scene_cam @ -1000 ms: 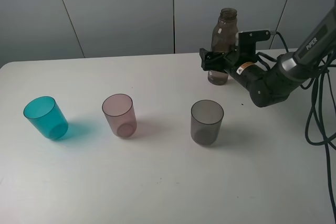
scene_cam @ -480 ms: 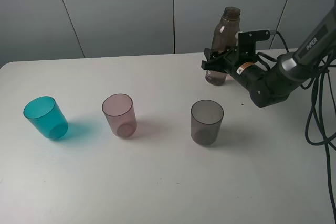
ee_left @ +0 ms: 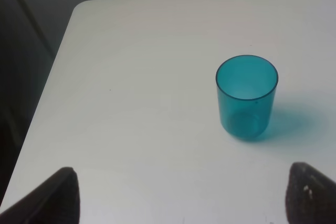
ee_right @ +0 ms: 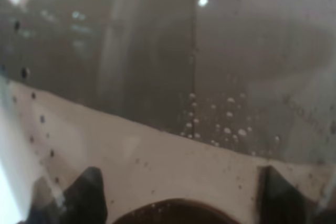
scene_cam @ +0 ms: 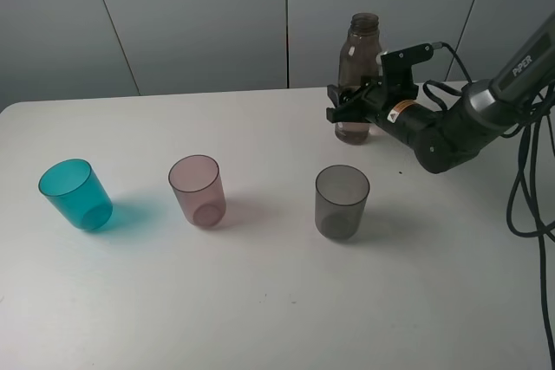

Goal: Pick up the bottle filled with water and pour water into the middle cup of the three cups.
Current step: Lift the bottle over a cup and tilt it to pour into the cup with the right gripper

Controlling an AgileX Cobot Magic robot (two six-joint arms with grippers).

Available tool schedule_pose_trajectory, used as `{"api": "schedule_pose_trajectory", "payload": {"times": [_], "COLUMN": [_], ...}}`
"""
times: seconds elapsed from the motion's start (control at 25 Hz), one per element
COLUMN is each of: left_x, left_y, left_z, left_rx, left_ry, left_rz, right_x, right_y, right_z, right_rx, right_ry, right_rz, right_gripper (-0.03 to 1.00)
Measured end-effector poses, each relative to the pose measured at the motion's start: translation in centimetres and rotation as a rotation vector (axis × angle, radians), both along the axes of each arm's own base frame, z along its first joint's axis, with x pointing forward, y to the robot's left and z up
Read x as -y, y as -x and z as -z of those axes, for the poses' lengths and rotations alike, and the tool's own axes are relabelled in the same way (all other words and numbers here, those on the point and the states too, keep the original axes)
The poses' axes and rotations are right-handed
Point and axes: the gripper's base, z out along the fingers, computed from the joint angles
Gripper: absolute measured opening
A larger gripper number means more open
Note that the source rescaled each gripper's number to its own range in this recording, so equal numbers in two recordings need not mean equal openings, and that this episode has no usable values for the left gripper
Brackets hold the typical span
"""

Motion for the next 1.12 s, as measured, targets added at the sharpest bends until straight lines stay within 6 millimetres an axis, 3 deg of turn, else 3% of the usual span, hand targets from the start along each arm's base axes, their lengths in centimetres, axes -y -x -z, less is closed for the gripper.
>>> {"api": "schedule_pose_trajectory", "payload": {"times": [0.24,0.4,0.68,1.12], "left_x": [0.0,0.0,0.0,0.0], "left_y": [0.0,0.0,0.0,0.0], "left_z": [0.0,0.0,0.0,0.0], "left_rx": [0.000,0.000,0.000,0.000], "left_ry": [0.000,0.000,0.000,0.000], "left_rz": [0.000,0.000,0.000,0.000], "right_x": [-2.5,-5.0,-9.2,-11.7], "right_y": [0.6,0.8,0.2,1.0], "right_z": [-3.6,-4.9,-6.5,-6.8], "right_rx": [0.123,0.184,0.204,0.326], "right_ry": [0.105,0.146,0.228,0.460], "right_rz": [-0.094,-0.161,-0.265,-0.425], "right_gripper": [0.00,0.00,0.00,0.00]}}
